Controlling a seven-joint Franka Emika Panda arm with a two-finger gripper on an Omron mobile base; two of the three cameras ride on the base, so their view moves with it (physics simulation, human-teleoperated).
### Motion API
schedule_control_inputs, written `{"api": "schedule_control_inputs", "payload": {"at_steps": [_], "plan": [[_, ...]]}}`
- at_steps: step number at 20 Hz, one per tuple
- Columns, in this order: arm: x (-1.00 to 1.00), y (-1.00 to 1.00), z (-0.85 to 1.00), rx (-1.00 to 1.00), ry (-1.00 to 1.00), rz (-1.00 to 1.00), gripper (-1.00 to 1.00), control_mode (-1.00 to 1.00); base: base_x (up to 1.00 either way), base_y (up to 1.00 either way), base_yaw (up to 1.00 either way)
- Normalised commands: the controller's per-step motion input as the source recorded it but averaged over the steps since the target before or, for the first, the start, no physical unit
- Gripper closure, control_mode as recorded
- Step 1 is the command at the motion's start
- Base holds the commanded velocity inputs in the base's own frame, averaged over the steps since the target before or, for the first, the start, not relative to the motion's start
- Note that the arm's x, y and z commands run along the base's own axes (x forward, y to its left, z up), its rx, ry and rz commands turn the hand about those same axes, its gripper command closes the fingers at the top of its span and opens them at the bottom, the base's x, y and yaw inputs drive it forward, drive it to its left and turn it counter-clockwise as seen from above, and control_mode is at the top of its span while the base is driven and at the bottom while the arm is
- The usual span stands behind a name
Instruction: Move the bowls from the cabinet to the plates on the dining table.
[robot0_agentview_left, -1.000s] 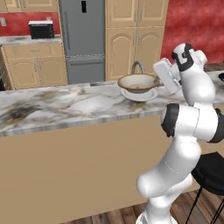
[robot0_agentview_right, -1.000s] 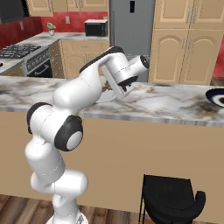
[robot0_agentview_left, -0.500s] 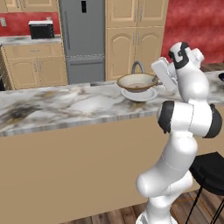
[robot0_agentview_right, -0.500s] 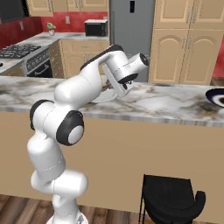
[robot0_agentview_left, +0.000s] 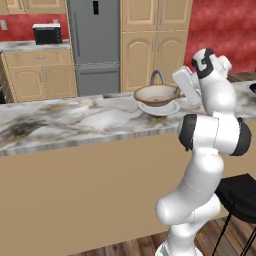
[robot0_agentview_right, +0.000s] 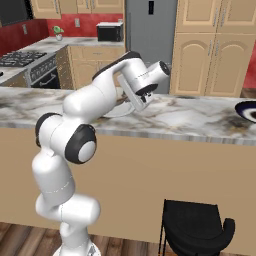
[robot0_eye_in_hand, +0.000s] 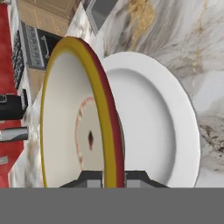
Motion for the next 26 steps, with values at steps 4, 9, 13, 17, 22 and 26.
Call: {"api": "schedule_control_inputs", "payload": {"at_steps": [4, 9, 13, 17, 22, 26], "plan": [[0.03, 0.00, -0.14, 0.00, 0.00, 0.00, 1.00, -1.00, 0.00, 0.00, 0.00], [0.06, 0.00, -0.22, -0.01, 0.00, 0.00, 1.00, -1.00, 0.00, 0.00, 0.00], [0.10, 0.00, -0.08, -0.02, 0.00, 0.00, 1.00, -1.00, 0.00, 0.00, 0.00], [0.06, 0.00, -0.06, -0.02, 0.00, 0.00, 1.00, -1.00, 0.00, 0.00, 0.00], [0.00, 0.00, 0.00, 0.00, 0.00, 0.00, -1.00, -1.00, 0.00, 0.00, 0.00], [0.00, 0.00, 0.00, 0.00, 0.00, 0.00, -1.00, -1.00, 0.00, 0.00, 0.00]]}}
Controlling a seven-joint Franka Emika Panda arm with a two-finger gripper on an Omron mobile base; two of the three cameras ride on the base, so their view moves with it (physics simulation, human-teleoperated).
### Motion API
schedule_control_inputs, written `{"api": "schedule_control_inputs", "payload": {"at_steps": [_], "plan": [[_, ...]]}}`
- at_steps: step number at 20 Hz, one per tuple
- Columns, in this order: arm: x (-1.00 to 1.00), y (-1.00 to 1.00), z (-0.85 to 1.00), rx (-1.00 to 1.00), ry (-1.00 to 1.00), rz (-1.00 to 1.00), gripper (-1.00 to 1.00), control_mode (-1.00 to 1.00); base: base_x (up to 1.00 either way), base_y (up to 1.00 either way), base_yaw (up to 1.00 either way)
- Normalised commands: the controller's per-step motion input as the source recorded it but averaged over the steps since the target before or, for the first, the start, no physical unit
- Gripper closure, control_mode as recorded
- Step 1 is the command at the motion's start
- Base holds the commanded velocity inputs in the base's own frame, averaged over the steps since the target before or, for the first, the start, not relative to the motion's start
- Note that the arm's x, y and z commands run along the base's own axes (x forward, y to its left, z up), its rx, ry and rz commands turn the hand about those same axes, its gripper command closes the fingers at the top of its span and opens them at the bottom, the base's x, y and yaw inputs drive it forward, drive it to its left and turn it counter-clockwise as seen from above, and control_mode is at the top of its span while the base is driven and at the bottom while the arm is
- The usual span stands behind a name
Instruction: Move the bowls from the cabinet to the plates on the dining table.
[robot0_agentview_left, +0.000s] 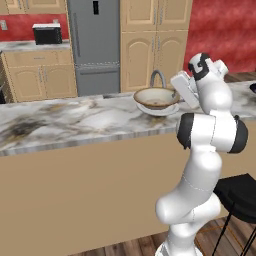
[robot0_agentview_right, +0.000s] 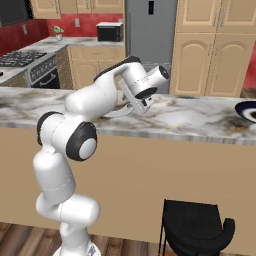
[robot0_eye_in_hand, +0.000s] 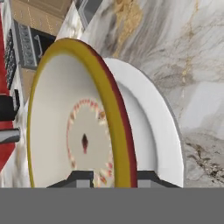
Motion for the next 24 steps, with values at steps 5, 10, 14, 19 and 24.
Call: {"api": "schedule_control_inputs", "payload": {"at_steps": [5, 10, 14, 19, 24], "plan": [[-0.06, 0.00, 0.10, -0.02, 0.00, 0.00, -1.00, -1.00, 0.00, 0.00, 0.00], [-0.34, 0.00, 0.32, -0.07, 0.00, -0.01, -1.00, -1.00, 0.00, 0.00, 0.00], [-0.23, 0.00, 0.29, -0.03, 0.00, 0.00, -1.00, -1.00, 0.00, 0.00, 0.00], [-0.50, 0.00, 0.35, -0.08, 0.00, -0.02, -1.00, -1.00, 0.00, 0.00, 0.00], [-0.78, 0.00, 0.11, -0.06, 0.00, -0.05, -1.00, -1.00, 0.00, 0.00, 0.00]]}}
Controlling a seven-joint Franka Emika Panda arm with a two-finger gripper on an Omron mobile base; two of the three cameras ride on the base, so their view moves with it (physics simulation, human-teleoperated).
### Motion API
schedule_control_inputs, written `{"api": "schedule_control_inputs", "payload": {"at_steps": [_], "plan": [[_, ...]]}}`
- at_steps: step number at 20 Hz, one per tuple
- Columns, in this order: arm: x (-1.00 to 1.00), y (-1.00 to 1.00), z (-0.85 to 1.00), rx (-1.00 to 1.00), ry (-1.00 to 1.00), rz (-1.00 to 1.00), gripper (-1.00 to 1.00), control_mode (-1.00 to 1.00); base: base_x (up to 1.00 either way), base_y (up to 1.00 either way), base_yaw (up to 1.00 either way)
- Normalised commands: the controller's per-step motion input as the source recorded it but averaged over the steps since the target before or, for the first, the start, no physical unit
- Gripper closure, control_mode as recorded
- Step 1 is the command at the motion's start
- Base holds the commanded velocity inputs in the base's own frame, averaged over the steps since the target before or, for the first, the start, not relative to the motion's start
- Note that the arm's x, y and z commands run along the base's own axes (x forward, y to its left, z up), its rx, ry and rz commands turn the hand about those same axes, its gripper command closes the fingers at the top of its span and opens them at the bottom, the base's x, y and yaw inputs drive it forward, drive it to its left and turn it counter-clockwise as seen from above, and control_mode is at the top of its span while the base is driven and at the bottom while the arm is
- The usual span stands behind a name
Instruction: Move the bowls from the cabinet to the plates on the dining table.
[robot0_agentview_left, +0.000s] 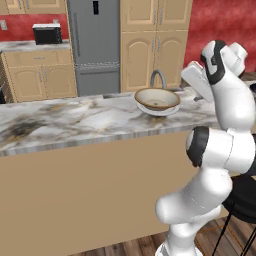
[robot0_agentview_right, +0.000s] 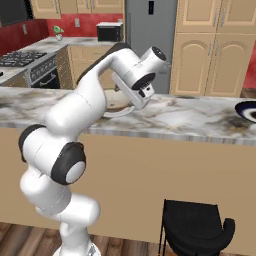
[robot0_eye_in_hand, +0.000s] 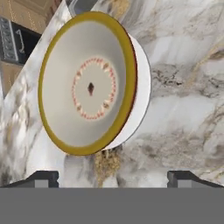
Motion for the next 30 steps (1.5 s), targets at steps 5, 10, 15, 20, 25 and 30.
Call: {"api": "schedule_control_inputs", "payload": {"at_steps": [5, 10, 15, 20, 25, 30], "plan": [[-0.94, -0.02, 0.00, -0.05, 0.00, -0.08, -1.00, -1.00, 0.00, 0.00, 0.00], [-0.82, 0.10, 0.01, -0.10, 0.00, -0.03, -1.00, -1.00, 0.00, 0.00, 0.00], [-0.83, 0.48, 0.00, -0.12, 0.00, 0.00, -1.00, -1.00, 0.00, 0.00, 0.00], [-0.73, 0.56, 0.06, -0.12, 0.00, 0.00, -1.00, -1.00, 0.00, 0.00, 0.00], [-0.70, 0.42, 0.01, -0.11, 0.00, 0.00, -1.00, -1.00, 0.00, 0.00, 0.00], [-0.85, 0.13, 0.02, -0.10, 0.00, 0.01, -1.00, -1.00, 0.00, 0.00, 0.00]]}}
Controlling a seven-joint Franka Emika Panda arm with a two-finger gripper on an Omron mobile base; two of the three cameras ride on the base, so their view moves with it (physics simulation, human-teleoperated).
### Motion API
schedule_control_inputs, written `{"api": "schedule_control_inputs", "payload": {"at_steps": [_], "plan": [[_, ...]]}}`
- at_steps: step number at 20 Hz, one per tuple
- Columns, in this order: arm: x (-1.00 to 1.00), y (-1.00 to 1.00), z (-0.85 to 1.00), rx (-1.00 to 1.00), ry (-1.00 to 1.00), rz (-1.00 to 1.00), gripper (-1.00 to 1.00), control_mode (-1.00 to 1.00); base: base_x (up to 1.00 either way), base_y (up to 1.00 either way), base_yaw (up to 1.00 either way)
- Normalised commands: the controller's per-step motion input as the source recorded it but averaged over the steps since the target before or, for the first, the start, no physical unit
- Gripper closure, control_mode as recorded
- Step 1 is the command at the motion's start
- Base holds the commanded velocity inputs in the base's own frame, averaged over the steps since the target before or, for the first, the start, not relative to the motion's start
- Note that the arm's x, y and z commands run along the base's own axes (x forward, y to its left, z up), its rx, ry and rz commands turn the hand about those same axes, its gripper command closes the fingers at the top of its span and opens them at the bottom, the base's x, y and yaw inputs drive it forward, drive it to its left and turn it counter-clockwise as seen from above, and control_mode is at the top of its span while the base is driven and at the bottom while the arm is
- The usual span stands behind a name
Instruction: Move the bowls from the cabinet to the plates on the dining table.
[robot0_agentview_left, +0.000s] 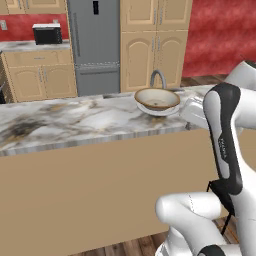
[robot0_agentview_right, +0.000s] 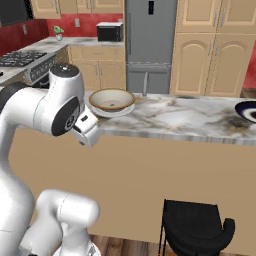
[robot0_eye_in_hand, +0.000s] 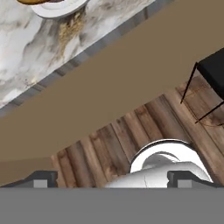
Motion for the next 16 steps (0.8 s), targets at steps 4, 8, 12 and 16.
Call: {"api": "schedule_control_inputs", "payload": {"at_steps": [4, 8, 12, 16], "plan": [[-0.49, 0.00, 0.06, -0.07, 0.00, 0.12, -1.00, -1.00, 0.00, 0.00, 0.00], [-0.21, -0.05, 0.00, -0.02, 0.00, 0.23, -1.00, -1.00, 0.00, 0.00, 0.00], [-0.26, 0.00, 0.00, 0.00, 0.00, 0.24, -1.00, -1.00, 0.00, 0.00, 0.00], [0.00, 0.00, 0.00, 0.00, 0.00, 0.00, -1.00, -1.00, 0.00, 0.00, 0.00]]}}
